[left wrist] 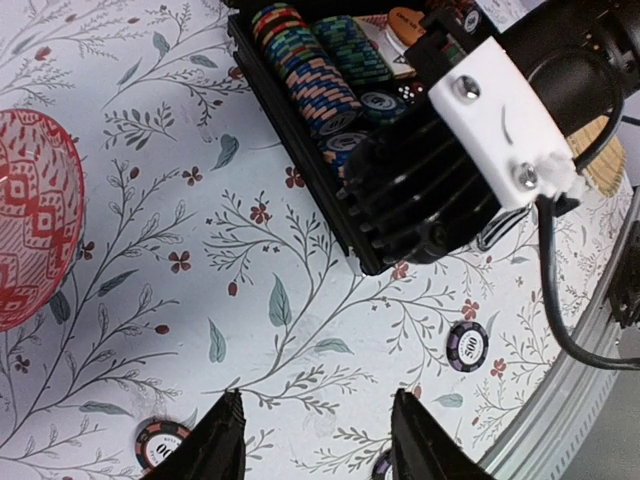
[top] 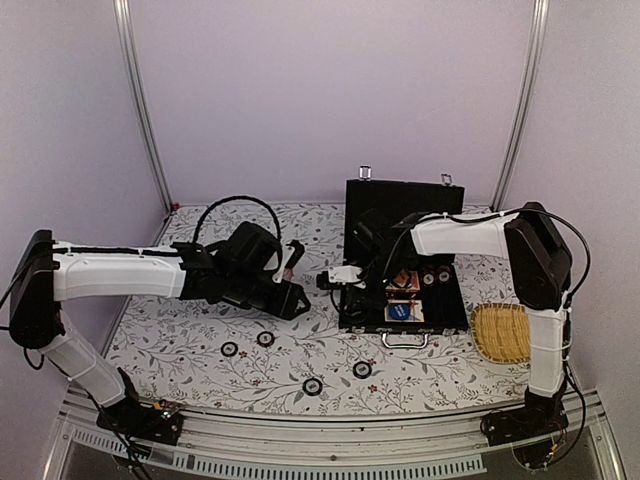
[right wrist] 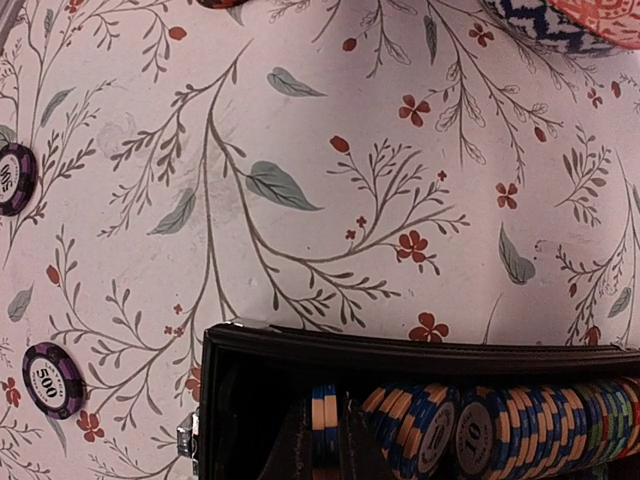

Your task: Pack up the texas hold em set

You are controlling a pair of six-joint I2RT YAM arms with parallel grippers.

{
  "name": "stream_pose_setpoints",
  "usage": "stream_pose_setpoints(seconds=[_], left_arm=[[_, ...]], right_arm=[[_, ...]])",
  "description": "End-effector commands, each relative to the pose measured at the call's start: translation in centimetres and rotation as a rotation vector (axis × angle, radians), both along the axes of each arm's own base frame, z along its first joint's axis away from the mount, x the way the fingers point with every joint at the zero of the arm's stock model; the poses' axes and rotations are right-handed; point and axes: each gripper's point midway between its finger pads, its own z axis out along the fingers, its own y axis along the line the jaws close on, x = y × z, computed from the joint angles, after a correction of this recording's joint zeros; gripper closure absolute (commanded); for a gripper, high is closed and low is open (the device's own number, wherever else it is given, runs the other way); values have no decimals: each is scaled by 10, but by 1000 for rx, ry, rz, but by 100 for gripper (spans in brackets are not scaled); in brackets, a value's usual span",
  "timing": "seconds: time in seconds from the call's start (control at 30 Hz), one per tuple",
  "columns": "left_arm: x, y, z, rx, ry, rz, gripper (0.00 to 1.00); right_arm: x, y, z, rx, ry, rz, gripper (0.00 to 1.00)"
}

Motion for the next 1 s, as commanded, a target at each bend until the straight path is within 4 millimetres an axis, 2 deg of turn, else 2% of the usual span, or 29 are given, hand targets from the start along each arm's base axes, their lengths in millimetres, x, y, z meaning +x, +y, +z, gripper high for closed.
stream_pose_setpoints(seconds=[0.0, 0.23, 0.33, 0.63, 0.83, 0.97], left_arm=[[2, 8, -11, 20, 11, 39, 49], [0, 8, -13, 17, 18, 35, 49], [-1, 7, -15, 15, 24, 31, 49], [-2, 3, -19, 12, 40, 22, 49], [-2, 1, -19, 5, 45, 17, 49], [-2, 1, -18, 3, 45, 16, 50]], right_arm=[[11, -1, -15, -35, -37, -35, 95], [41, -7, -4, -26, -125, -97, 95], [50, -12, -6, -33, -140, -112, 95], [61, -18, -14, -49, -175, -139, 93], [67, -21, -15, -58, -203, -151, 85], [68, -21, -9, -52, -214, -155, 82]])
